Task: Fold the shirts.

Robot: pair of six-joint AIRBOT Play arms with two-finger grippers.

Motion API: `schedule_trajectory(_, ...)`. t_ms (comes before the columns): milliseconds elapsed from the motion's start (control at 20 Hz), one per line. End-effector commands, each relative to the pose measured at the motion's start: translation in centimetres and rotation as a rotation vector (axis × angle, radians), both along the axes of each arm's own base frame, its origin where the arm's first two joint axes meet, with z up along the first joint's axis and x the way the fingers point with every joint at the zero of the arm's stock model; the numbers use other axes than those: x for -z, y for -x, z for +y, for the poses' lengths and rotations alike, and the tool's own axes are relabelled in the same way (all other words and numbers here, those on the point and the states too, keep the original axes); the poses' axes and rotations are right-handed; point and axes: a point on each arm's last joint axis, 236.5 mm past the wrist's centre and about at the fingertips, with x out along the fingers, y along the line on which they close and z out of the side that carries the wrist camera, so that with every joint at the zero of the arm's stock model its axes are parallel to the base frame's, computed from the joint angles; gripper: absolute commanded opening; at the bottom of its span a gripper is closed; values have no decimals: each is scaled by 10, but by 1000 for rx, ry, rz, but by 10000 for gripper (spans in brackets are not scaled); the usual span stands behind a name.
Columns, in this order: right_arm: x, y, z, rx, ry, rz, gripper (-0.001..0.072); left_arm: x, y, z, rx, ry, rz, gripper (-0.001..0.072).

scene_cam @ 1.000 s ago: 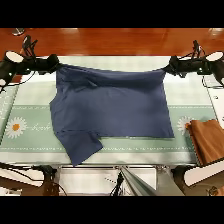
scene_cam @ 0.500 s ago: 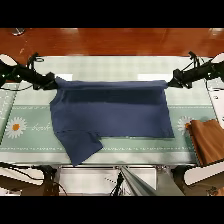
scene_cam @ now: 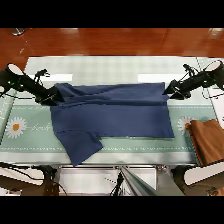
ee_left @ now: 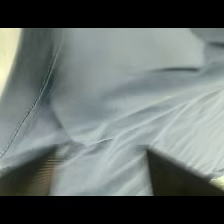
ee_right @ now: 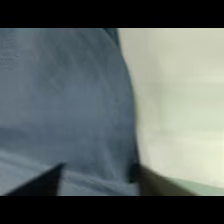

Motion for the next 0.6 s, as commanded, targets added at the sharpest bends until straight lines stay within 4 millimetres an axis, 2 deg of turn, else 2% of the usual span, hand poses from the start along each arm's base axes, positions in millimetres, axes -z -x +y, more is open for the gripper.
schedule_trajectory(0, -17, 6, 13, 3, -64, 13, 623, -9, 15, -1, 12, 13, 48, 703)
schedule_trajectory(100, -38, 14, -2, -18, 3, -21, 623, -26, 17, 13, 3, -26, 9, 703)
schedule_trajectory(200, -61, 24, -29, -8, 118, -79, 623, -44, 27, 34, -52, -64, -46, 703)
schedule_trajectory(300, -75, 37, -48, 96, 163, -170, 623, -44, 53, 55, -158, -86, -86, 703)
schedule_trajectory(350, -74, 48, -51, 157, 163, -203, 623, -37, 73, 61, -195, -86, -86, 703)
schedule_trajectory(400, -70, 63, -49, 221, 147, -228, 623, -28, 97, 62, -237, -68, -77, 703)
schedule_trajectory(450, -67, 77, -37, 271, 95, -252, 623, -20, 115, 60, -294, -34, -72, 703)
schedule_trajectory(550, -68, 101, 0, 315, -33, -337, 623, -7, 133, 49, -496, 88, -65, 703)
